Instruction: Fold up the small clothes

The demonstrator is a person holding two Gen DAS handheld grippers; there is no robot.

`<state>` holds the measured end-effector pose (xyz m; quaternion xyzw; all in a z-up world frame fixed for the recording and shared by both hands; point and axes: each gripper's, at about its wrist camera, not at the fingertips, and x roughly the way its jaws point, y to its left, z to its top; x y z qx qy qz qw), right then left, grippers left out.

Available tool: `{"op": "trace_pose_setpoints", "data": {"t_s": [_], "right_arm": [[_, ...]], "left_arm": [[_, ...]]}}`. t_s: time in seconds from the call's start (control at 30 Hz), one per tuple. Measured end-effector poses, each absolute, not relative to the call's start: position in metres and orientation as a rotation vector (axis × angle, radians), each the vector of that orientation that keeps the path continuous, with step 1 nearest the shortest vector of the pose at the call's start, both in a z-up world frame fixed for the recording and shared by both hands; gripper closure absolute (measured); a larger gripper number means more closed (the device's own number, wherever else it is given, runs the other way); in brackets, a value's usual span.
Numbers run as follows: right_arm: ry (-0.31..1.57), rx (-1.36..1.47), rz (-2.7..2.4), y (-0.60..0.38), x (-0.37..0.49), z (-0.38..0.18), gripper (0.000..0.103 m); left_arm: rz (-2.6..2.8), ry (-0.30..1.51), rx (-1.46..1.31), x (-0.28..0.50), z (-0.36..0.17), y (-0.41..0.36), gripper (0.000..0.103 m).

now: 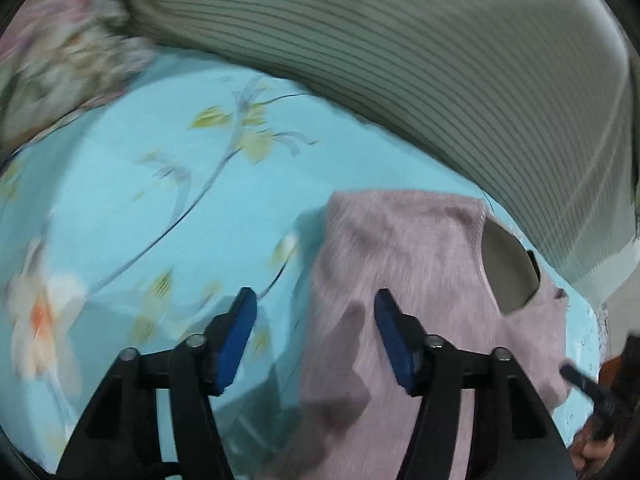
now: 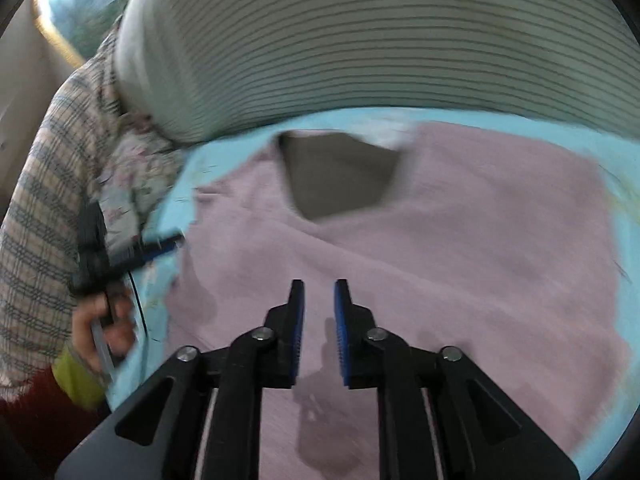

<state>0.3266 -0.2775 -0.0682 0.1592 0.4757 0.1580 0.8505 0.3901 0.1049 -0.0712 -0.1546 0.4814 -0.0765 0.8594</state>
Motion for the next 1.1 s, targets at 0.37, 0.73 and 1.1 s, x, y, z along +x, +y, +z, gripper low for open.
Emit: {"op": "trace_pose_setpoints", "data": {"t_s": [0.37,0.73,1.1], "right_arm": [[1.078,0.112,0.575,-0.107,0.46,-0.083,0.062],[1.105,0.023,0.549,-0.083,0.478,-0.116,0.097],[0.995,0.24,0.518,-0.117,0.483,-0.089,0.098]], "left_arm": [[-0.158,1.027,-0.579,0.307,-0.118,0.139,0.042],[-0.259,1.031,-0.629,0.31,-0.127,0.13,0.067],[-0.31,0.867,-0.511,0.287,-0.083,0.116,0.092]]}}
